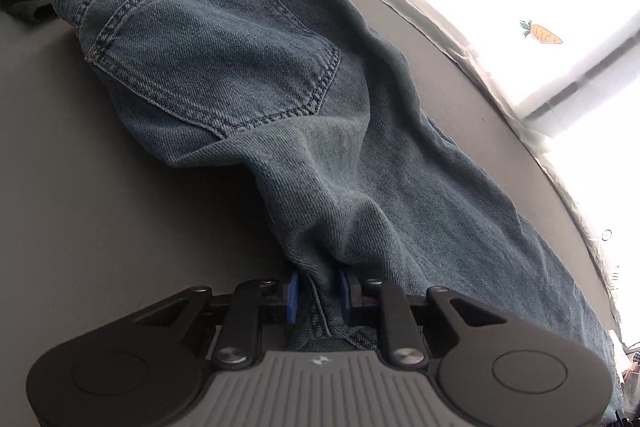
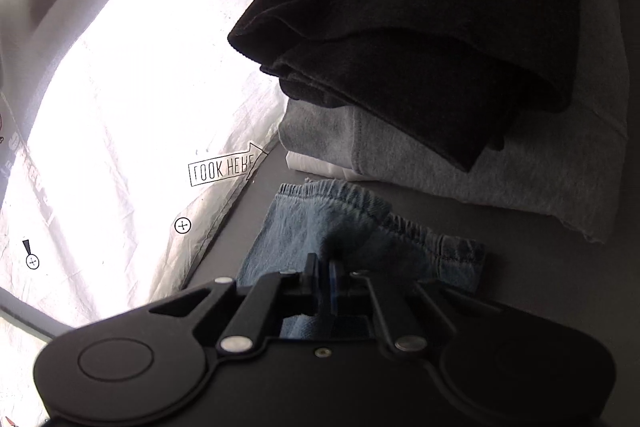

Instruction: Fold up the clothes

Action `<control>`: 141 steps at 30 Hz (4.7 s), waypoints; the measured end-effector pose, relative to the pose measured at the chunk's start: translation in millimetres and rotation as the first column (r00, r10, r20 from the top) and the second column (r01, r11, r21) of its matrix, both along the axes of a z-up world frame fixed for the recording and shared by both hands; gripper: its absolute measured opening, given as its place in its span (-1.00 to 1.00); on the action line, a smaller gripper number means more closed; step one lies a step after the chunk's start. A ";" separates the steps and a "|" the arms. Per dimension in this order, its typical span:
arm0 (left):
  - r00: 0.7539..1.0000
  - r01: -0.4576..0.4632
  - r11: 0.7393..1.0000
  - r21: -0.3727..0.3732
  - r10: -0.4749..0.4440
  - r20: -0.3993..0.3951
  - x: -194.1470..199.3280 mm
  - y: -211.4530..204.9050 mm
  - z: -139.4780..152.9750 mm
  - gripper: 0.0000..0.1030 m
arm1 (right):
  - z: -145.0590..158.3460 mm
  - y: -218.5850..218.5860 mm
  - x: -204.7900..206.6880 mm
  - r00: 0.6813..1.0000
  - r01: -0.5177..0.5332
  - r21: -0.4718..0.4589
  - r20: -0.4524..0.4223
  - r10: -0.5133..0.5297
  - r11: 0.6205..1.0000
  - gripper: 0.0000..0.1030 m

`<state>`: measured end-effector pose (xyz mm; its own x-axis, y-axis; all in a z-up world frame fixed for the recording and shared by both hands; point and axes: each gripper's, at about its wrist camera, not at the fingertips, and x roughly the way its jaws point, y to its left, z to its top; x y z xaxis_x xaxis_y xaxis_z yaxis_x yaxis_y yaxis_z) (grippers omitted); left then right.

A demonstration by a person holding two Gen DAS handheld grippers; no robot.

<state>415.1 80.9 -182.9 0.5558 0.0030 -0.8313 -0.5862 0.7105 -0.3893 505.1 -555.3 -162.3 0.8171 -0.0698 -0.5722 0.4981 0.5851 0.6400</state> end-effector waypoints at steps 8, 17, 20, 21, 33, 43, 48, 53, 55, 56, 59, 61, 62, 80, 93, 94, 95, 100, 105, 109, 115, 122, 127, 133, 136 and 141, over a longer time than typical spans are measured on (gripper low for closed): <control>0.999 -0.025 0.999 -0.043 0.027 0.027 -16.8 7.6 1.7 -0.78 | 8.7 14.4 -10.1 0.998 -0.013 -0.133 -0.068 0.004 0.991 -0.90; 1.000 -0.026 0.998 -0.053 0.026 0.009 -24.1 10.4 1.8 -0.77 | -33.0 23.6 -13.1 0.964 -0.057 -0.242 -0.266 -0.010 0.969 -0.82; 1.000 -0.006 1.000 -0.030 0.007 0.024 -28.7 7.0 7.6 -0.74 | -25.8 35.0 -8.3 0.944 -0.114 -0.320 -0.329 0.003 0.941 -0.74; 1.000 0.000 1.000 -0.017 0.001 0.026 -31.5 5.2 9.8 -0.71 | -24.1 38.9 -8.5 0.939 -0.136 -0.346 -0.345 0.009 0.928 -0.67; 0.994 0.063 0.998 0.011 -0.064 0.092 -72.5 8.8 24.1 0.29 | -16.4 99.5 -74.3 0.918 -0.290 -0.407 -0.373 0.132 0.866 0.78; 0.990 0.030 0.998 0.046 -0.036 0.137 -105.4 83.7 43.3 0.65 | -7.6 265.9 -66.2 0.844 -0.530 -0.394 -0.328 0.424 0.751 0.99; 0.990 0.048 0.991 0.124 -0.063 0.127 -96.3 119.9 42.5 0.82 | -8.3 356.8 -61.2 0.758 -0.652 -0.387 -0.310 0.574 0.652 1.00; 0.990 0.072 0.983 0.170 -0.092 0.111 -71.0 159.3 36.6 0.82 | -11.5 430.0 -43.2 0.701 -0.710 -0.369 -0.290 0.652 0.600 1.00; 0.989 0.084 0.983 0.163 -0.102 0.106 -57.0 174.8 32.6 0.82 | -13.9 456.6 -27.2 0.707 -0.704 -0.385 -0.299 0.641 0.597 1.00; 0.989 0.092 0.985 0.149 -0.108 0.103 -48.7 181.0 29.3 0.82 | -15.3 466.6 -18.6 0.706 -0.705 -0.386 -0.302 0.641 0.595 1.00; 0.988 0.116 0.987 0.109 -0.126 0.092 -26.5 195.3 18.7 0.82 | -19.1 490.7 4.8 0.706 -0.707 -0.384 -0.319 0.633 0.594 1.00; 0.987 0.121 0.988 0.095 -0.130 0.096 -16.7 202.6 13.1 0.82 | -23.5 505.4 22.3 0.702 -0.711 -0.380 -0.336 0.627 0.592 1.00; 0.987 0.120 0.989 0.083 -0.128 0.100 -12.3 206.5 10.0 0.82 | -25.5 510.5 28.7 0.697 -0.716 -0.377 -0.344 0.629 0.587 1.00; 0.989 -0.011 0.997 0.076 0.000 0.146 17.2 246.0 -8.5 0.88 | -49.3 542.8 133.2 0.693 -0.721 -0.455 -0.501 0.518 0.523 1.00; 0.991 0.005 1.000 -0.001 -0.005 0.135 7.4 233.6 -6.0 0.89 | -32.0 475.6 36.5 0.760 -0.650 -0.475 -0.397 0.515 0.593 1.00; 0.990 0.026 1.000 0.002 -0.026 0.139 6.4 229.5 -6.5 0.89 | -35.2 468.6 26.6 0.760 -0.650 -0.471 -0.405 0.508 0.596 1.00; 0.989 0.045 0.999 0.008 -0.046 0.142 5.3 225.1 -6.8 0.89 | -37.9 463.8 17.1 0.764 -0.645 -0.476 -0.412 0.497 0.598 1.00; 0.979 0.052 0.998 0.038 -0.058 0.194 2.1 213.1 -12.2 1.00 | -52.3 440.6 -34.9 0.776 -0.630 -0.472 -0.399 0.488 0.617 1.00; 0.980 0.052 0.997 0.057 -0.062 0.191 5.9 210.4 -12.4 1.00 | -63.5 437.6 -71.9 0.766 -0.625 -0.574 -0.317 0.560 0.530 1.00; 0.980 0.019 1.000 0.017 -0.022 0.198 7.6 215.0 -11.1 0.91 | -64.8 435.6 -75.2 0.770 -0.613 -0.588 -0.296 0.565 0.528 1.00; 0.981 -0.037 0.999 0.036 0.029 0.192 5.0 218.5 -3.2 0.00 | -66.3 434.2 -78.3 0.776 -0.600 -0.597 -0.274 0.567 0.533 1.00; 0.953 -0.017 1.000 -0.004 0.018 0.301 -4.6 219.4 26.0 -0.47 | -66.7 433.1 -80.4 0.776 -0.600 -0.595 -0.270 0.570 0.535 1.00; 0.912 0.094 0.992 0.085 -0.120 0.392 5.3 188.8 66.7 -0.50 | -67.1 433.9 -79.6 0.777 -0.599 -0.595 -0.270 0.569 0.536 1.00; 0.808 0.326 0.933 0.151 -0.358 0.469 25.7 137.3 101.9 -0.52 | -67.2 434.1 -79.2 0.777 -0.598 -0.595 -0.270 0.568 0.536 1.00; 0.759 0.449 0.879 0.159 -0.469 0.452 40.8 109.8 102.3 -0.51 | -67.3 434.1 -78.7 0.778 -0.598 -0.595 -0.269 0.568 0.537 1.00; 0.727 0.591 0.807 -0.021 -0.521 0.448 57.7 80.5 76.7 -0.07 | -67.5 434.5 -78.7 0.778 -0.598 -0.595 -0.269 0.567 0.537 1.00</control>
<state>472.7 161.4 -106.2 0.6970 -0.5194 -0.4944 0.1301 0.7696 -0.6252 426.4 -120.8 -229.8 0.7880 0.0688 -0.6118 -0.0854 0.9963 0.0020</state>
